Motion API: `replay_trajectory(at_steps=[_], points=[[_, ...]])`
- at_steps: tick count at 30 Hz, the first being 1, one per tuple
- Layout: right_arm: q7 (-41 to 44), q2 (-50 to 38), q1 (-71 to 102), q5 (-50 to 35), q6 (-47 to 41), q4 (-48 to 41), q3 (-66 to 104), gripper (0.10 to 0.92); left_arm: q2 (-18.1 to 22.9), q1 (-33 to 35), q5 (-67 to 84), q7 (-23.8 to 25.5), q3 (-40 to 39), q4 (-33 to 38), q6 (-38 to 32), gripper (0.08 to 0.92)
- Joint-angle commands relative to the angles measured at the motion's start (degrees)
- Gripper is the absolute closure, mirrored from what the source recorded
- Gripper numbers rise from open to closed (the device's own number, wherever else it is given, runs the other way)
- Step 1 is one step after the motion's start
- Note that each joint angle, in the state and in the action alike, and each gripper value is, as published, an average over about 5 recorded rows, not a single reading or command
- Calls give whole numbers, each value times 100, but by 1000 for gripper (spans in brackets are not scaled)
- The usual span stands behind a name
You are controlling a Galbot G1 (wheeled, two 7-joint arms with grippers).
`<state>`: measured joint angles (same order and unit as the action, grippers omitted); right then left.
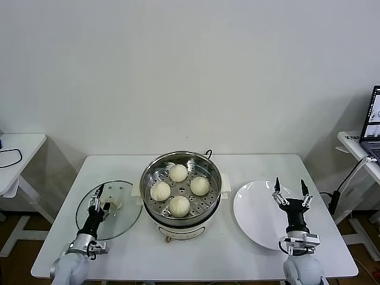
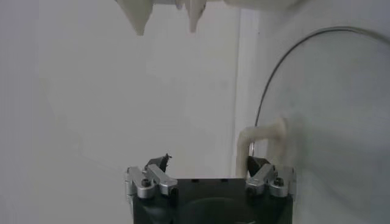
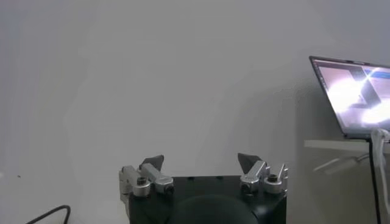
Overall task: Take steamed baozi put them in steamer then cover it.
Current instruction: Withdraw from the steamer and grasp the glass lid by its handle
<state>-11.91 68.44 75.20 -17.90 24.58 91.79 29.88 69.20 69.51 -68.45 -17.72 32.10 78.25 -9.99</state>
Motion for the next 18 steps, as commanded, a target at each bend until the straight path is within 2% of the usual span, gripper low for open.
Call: replay_trajectory(at_steps=[1, 6, 12, 18], points=[[3, 11, 18, 3, 8, -11, 47, 203, 23, -407, -112, 22, -94, -405, 44, 177], [-4, 5, 2, 3, 8, -4, 59, 203, 21, -418, -110, 46, -81, -507, 2, 199], [-12, 30, -12, 26, 6, 2, 45, 203, 61, -434, -95, 29, -51, -558, -89, 346], [-15, 35, -7, 41, 8, 30, 57, 203, 62, -417, -56, 34, -18, -556, -156, 528]])
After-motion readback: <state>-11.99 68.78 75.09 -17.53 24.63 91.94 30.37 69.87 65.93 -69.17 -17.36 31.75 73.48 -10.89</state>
